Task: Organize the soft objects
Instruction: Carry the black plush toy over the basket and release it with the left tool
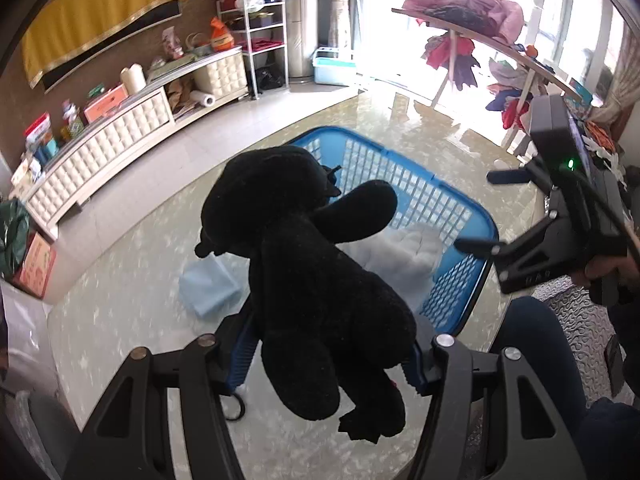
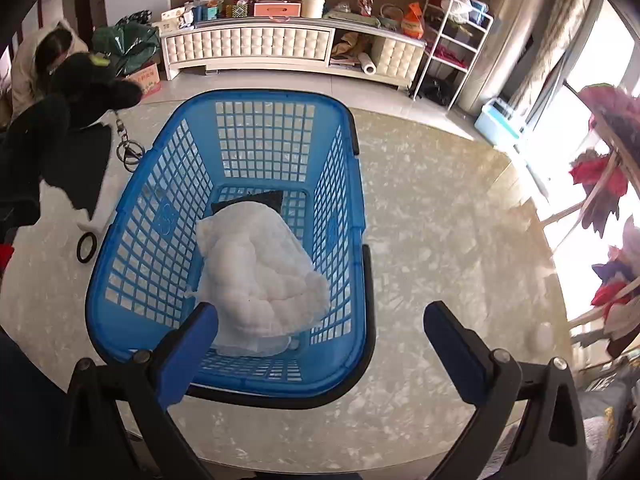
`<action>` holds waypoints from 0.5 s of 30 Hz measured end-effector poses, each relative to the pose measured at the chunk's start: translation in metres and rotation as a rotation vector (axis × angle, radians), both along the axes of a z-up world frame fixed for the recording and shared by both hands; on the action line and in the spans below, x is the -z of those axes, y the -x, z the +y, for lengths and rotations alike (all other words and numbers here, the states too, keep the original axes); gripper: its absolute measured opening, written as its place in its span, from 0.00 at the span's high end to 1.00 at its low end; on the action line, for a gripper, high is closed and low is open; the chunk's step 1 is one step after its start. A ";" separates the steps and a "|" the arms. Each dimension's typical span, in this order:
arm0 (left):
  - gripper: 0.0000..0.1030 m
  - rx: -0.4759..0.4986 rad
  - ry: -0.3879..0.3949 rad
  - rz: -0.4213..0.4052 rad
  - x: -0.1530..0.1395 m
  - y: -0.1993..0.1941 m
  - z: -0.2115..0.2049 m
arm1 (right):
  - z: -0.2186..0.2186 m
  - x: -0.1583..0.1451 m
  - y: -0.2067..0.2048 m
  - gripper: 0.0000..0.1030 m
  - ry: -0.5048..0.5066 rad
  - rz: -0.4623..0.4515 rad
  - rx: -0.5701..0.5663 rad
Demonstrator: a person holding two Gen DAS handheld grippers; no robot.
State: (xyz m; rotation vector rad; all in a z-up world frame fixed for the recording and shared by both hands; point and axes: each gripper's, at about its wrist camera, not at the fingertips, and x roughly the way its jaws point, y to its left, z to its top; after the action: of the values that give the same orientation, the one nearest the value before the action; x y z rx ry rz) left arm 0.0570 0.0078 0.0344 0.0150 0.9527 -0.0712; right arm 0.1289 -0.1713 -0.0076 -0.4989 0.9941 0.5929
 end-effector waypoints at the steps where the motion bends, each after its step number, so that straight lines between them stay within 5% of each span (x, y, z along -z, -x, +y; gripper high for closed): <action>1: 0.44 0.012 -0.005 -0.004 -0.002 -0.006 -0.003 | -0.001 0.002 -0.002 0.00 -0.007 0.007 0.003; 15: 0.44 0.111 -0.040 0.005 0.006 -0.070 -0.011 | -0.006 0.016 -0.018 0.00 -0.095 0.050 0.014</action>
State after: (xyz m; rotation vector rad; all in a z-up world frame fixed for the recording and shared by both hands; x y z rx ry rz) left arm 0.1274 -0.0029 0.0280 0.1048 0.9579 -0.1543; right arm 0.1465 -0.1773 -0.0239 -0.3948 1.0107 0.6395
